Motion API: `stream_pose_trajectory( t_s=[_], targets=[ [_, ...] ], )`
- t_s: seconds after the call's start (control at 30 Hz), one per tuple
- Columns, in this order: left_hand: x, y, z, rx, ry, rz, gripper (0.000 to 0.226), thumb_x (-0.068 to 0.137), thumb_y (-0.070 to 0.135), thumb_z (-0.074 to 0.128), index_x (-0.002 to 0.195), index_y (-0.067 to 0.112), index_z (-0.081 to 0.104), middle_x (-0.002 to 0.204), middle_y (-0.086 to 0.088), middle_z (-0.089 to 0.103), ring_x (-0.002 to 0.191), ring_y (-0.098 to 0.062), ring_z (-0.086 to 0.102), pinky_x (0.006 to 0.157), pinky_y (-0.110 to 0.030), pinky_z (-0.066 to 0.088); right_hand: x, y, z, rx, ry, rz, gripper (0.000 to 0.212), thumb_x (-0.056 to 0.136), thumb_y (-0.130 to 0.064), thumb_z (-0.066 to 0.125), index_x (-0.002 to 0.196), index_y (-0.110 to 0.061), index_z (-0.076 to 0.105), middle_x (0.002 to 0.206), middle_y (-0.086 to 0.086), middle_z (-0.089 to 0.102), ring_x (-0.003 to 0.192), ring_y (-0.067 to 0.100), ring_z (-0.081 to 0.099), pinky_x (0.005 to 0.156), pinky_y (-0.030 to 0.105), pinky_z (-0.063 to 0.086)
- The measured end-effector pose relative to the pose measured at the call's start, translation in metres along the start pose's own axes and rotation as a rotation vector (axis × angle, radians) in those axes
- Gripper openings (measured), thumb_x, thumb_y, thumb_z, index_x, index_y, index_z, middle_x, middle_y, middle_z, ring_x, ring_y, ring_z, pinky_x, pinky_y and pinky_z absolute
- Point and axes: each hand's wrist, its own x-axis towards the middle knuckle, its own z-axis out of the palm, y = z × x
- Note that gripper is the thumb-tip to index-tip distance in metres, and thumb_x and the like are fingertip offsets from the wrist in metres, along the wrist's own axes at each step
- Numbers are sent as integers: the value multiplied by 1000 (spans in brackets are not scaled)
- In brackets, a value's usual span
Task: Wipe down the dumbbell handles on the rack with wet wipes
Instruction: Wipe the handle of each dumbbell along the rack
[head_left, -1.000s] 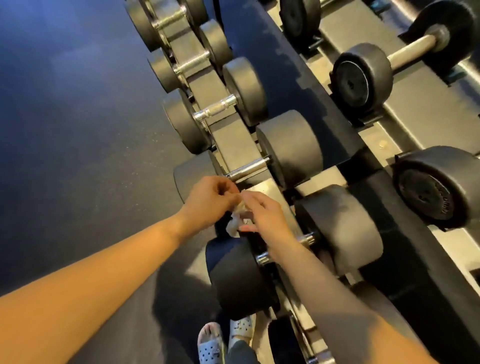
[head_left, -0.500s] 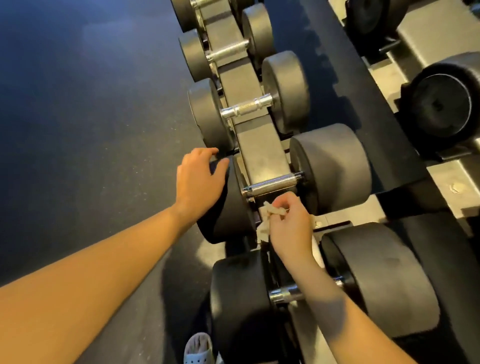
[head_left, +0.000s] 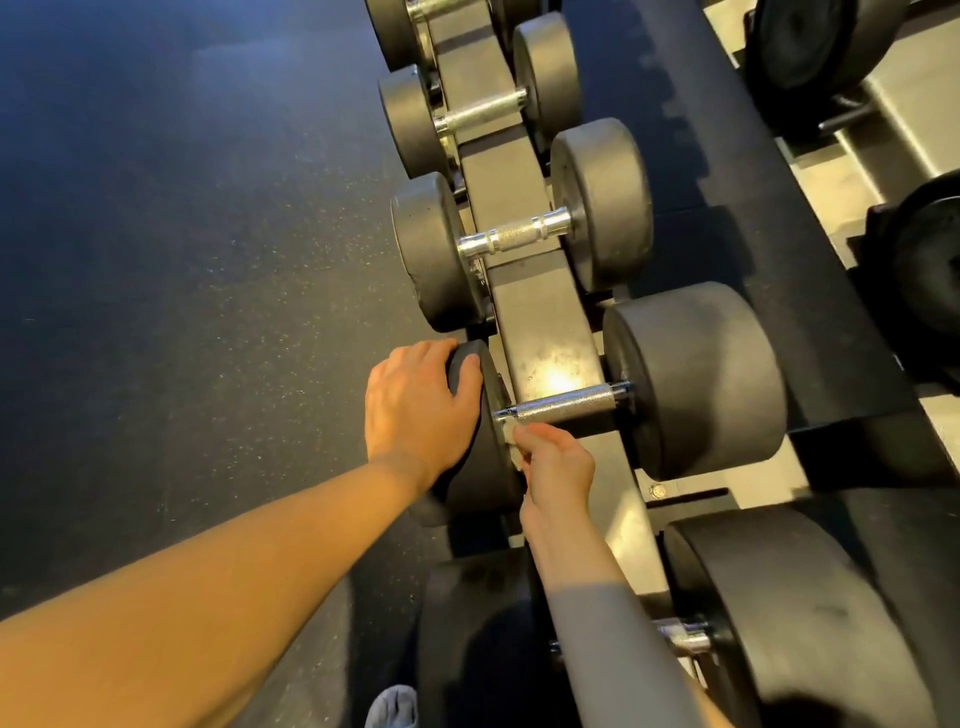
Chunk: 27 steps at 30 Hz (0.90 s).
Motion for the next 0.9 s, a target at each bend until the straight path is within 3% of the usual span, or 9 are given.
stream_pose_trajectory(
  t_s=[0.17, 0.23, 0.33, 0.43, 0.5, 0.57, 0.7, 0.8, 0.9],
  targets=[
    [-1, 0, 0, 13, -8, -2, 44, 104, 51, 34, 118, 27, 68, 107, 8, 70, 103, -14, 62, 96, -42, 50, 3, 0, -1, 80, 59, -21, 25, 84, 4, 76, 93, -17, 66, 100, 10, 72, 97, 24, 70, 78, 30, 57],
    [-1, 1, -1, 6, -2, -1, 43, 104, 50, 36, 119, 26, 68, 107, 7, 70, 103, -15, 61, 97, -42, 50, -2, -2, 0, -173, 78, -249, 17, 88, -2, 73, 94, -16, 68, 98, 4, 71, 94, 16, 69, 81, 26, 59],
    [-2, 0, 0, -1, 9, 4, 39, 104, 48, 38, 117, 26, 68, 106, 7, 70, 102, -14, 61, 96, -43, 51, -8, -10, 4, -640, -57, -794, 12, 94, -6, 65, 91, -17, 67, 98, -4, 65, 89, 4, 60, 83, 9, 50],
    [-2, -1, -1, 0, 9, 3, 42, 103, 50, 37, 119, 25, 67, 108, 7, 70, 104, -14, 61, 97, -43, 50, 15, -31, 8, -1196, -288, -1092, 9, 96, -10, 63, 102, -13, 70, 100, -2, 63, 91, 11, 57, 83, 17, 48],
    [-2, 0, -1, 17, 8, 3, 42, 103, 49, 37, 119, 25, 67, 108, 7, 70, 105, -14, 61, 98, -40, 49, 34, -55, 17, -1493, -399, -966, 12, 98, -15, 61, 105, -17, 71, 100, -1, 65, 93, 16, 60, 87, 31, 52],
    [-2, 1, -1, 30, 15, 7, 38, 104, 47, 40, 117, 25, 67, 108, 6, 70, 104, -14, 60, 97, -36, 45, 50, -78, 34, -1643, -476, -752, 13, 97, -15, 60, 93, -14, 72, 91, 3, 68, 89, 23, 65, 85, 39, 56],
    [-2, 1, -2, 36, 9, 5, 35, 104, 44, 42, 120, 25, 67, 111, 5, 70, 107, -15, 60, 97, -36, 42, 63, -98, 64, -1765, -607, -434, 13, 98, -11, 54, 102, -4, 64, 88, 9, 60, 91, 27, 60, 78, 34, 47],
    [-2, 2, -2, 43, -3, -8, 38, 104, 45, 41, 124, 24, 66, 115, 5, 70, 110, -17, 60, 100, -38, 43, 59, -91, 59, -1705, -584, -462, 4, 97, -11, 56, 96, -8, 59, 83, 7, 57, 89, 27, 61, 76, 35, 47],
    [-1, 2, -2, 43, -16, -17, 44, 103, 48, 36, 124, 25, 67, 115, 5, 70, 110, -17, 60, 101, -41, 46, 39, -64, 28, -1616, -422, -754, 8, 99, -16, 58, 97, -13, 65, 85, 4, 65, 84, 24, 64, 79, 37, 54]
  ],
)
